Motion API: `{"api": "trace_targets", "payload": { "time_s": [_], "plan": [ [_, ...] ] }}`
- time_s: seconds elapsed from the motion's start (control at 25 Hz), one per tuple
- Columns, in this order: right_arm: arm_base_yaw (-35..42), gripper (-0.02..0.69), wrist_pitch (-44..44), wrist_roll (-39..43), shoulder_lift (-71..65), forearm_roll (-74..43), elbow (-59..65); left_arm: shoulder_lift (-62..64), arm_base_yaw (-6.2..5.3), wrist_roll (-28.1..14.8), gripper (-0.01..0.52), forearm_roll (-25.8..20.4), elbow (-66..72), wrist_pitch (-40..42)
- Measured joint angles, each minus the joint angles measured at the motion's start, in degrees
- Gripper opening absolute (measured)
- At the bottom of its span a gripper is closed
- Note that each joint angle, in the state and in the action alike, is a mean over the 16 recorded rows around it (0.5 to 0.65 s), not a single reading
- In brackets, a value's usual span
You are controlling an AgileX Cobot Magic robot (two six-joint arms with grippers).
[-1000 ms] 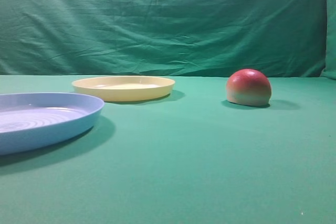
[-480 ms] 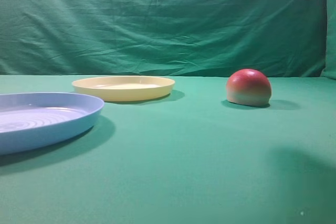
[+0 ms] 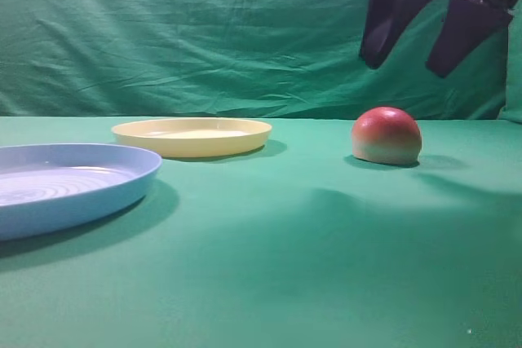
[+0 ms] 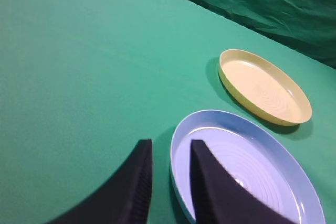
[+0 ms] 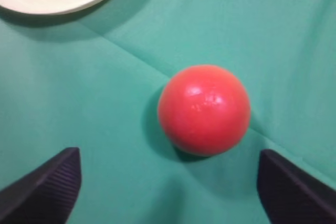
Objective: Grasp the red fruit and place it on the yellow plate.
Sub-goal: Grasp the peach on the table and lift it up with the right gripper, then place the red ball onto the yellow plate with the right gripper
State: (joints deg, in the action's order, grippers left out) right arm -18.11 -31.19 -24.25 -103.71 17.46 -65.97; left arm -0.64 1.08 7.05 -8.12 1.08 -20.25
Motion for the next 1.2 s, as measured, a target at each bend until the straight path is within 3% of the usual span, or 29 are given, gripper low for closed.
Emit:
{"api": "trace_targets", "payload": {
  "time_s": [0.16,0.72,1.08,1.2],
  "plan": [
    [-0.4,0.578,2.1,-1.4,-3.1,0.1,-0.8,0.0,0.00,0.0,0.157,0.0,0.0,0.0],
    [-3.4,0.284,-0.5,-5.3,-7.2,3.2,-11.1,0.0,0.00,0.0,0.157,0.0,0.0,0.0],
    [-10.4,0.248,-0.9,-6.2,-13.4,7.3,-25.6,0.0,0.00,0.0,0.157,0.0,0.0,0.0],
    [-12.7,0.269,-0.1,-6.6,-16.8,7.8,-29.6,0.0,0.00,0.0,0.157,0.0,0.0,0.0]
  ]
}}
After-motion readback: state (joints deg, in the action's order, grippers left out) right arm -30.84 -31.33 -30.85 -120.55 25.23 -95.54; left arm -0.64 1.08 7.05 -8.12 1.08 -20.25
